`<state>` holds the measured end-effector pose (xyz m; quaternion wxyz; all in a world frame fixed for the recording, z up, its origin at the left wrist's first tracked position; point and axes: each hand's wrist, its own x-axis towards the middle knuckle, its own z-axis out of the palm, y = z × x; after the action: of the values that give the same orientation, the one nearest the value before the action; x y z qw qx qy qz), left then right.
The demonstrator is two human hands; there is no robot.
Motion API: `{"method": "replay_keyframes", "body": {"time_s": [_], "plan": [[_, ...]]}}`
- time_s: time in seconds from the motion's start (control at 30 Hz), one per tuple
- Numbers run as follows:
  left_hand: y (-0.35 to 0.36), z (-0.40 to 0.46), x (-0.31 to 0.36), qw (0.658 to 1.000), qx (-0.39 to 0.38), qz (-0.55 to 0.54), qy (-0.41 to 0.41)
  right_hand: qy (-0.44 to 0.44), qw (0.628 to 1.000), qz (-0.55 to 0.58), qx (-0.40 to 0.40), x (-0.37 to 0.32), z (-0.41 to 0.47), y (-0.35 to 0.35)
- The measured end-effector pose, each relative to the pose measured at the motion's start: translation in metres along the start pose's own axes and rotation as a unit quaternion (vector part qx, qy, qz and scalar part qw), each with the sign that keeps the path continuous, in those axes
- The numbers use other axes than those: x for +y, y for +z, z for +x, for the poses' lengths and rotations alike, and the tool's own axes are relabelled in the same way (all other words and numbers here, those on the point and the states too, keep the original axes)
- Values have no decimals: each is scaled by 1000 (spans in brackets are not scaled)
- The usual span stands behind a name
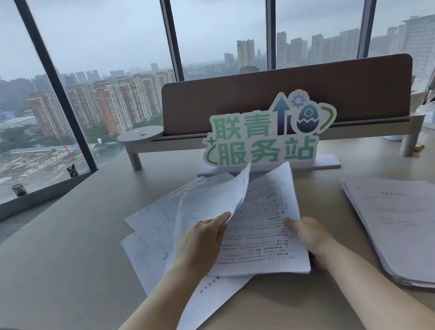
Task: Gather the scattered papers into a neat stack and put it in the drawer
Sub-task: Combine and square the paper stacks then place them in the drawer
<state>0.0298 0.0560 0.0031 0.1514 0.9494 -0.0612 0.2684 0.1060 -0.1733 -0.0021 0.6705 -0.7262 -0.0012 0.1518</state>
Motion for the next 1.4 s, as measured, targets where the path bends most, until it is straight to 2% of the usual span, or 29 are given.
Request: {"method": "replay_keyframes", "body": {"time_s": [0.13,0.3,0.37,0.43,0.53,0.67,0.73,0.8,0.87,0.93,1.0,1.17,1.27,1.4], "plan": [[21,-6,21,998,-27,-7,64,0,1000,-11,12,-1,0,-1],[35,-18,32,991,-82,-47,100,-17,998,31,-43,-1,9,-3],[34,-21,34,987,-98,-55,114,8,998,20,-66,-2,12,-2],[29,-21,36,984,-147,-45,87,22,998,-26,-60,0,14,1],[17,-21,30,976,-216,-26,19,43,996,-81,-6,1,14,2],[5,-17,-8,990,-125,-14,-71,42,996,-63,43,1,17,-3],[0,-13,-31,981,-126,32,-146,24,996,-49,64,0,13,-7],[-8,-8,-50,950,-207,66,-225,11,996,-41,73,-1,11,-12],[-17,-2,-65,913,-298,79,-267,8,996,-44,77,0,9,-17],[-22,3,-77,892,-349,67,-278,10,995,-54,81,4,11,-22],[-25,7,-84,885,-370,67,-274,11,995,-55,81,6,11,-23],[-29,14,-88,901,-361,140,-195,10,995,-47,83,10,13,-22],[-33,16,-90,911,-336,161,-178,13,996,-27,80,12,12,-22],[-27,10,-91,926,-247,237,-159,15,997,-13,77,12,9,-25]]}}
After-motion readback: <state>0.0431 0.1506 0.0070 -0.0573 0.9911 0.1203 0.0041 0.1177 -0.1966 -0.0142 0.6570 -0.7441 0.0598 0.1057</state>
